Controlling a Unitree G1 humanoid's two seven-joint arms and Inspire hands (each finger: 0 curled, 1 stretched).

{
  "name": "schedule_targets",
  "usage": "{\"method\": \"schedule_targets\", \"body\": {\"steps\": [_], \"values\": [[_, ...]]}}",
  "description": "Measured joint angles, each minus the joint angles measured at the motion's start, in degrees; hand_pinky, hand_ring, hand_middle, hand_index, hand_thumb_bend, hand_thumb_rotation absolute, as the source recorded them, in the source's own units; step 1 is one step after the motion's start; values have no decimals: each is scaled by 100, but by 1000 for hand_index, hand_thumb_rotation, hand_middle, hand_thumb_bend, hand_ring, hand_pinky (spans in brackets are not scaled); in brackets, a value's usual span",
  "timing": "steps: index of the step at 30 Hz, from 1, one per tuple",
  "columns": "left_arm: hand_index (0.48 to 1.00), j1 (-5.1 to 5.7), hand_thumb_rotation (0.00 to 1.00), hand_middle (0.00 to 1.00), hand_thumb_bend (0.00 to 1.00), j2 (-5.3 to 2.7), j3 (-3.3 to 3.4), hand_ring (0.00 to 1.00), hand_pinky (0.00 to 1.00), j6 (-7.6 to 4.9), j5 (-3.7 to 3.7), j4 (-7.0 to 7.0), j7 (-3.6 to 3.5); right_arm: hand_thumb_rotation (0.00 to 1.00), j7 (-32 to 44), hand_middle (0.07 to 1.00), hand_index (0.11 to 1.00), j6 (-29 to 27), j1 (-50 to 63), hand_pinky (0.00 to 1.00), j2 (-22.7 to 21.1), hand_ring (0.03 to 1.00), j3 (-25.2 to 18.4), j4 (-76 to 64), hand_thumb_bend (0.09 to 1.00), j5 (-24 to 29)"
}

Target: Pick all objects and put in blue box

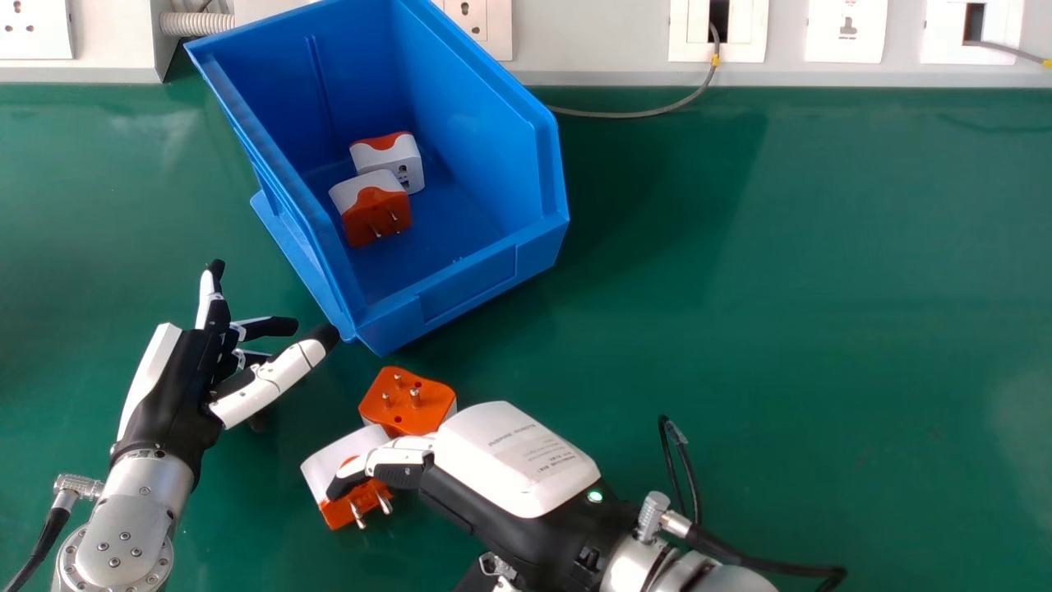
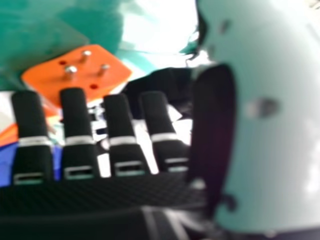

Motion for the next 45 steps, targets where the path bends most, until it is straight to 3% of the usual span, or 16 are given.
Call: {"method": "schedule_targets", "body": {"steps": [16,24,35,39,42,45], "values": [[842,12,503,778,733,-6,0,666,554,46,-1,-47,0,187,-119,803,748,55,-288,612,141,748,-181,-156,835,9],[808,13,444,737,685,-11,0,642,533,55,-1,-57,7,191,-742,803,744,-375,-588,633,209,762,-285,-161,843,-1],[813,47,486,732,730,-35,-4,633,534,190,45,-187,91,199,-1218,797,737,-796,-732,648,265,764,-168,299,841,-154],[800,47,512,723,757,-42,-4,625,531,171,45,-181,96,201,-1217,794,733,-882,-860,653,281,764,-36,563,839,-255],[775,55,497,703,745,-40,-4,616,533,98,45,-144,98,195,-1074,791,728,-947,-1045,656,273,764,60,807,836,-256],[782,55,456,687,717,-42,-4,604,530,80,44,-133,99,185,-914,787,723,-978,-1297,660,268,764,148,1122,830,-263]]}}
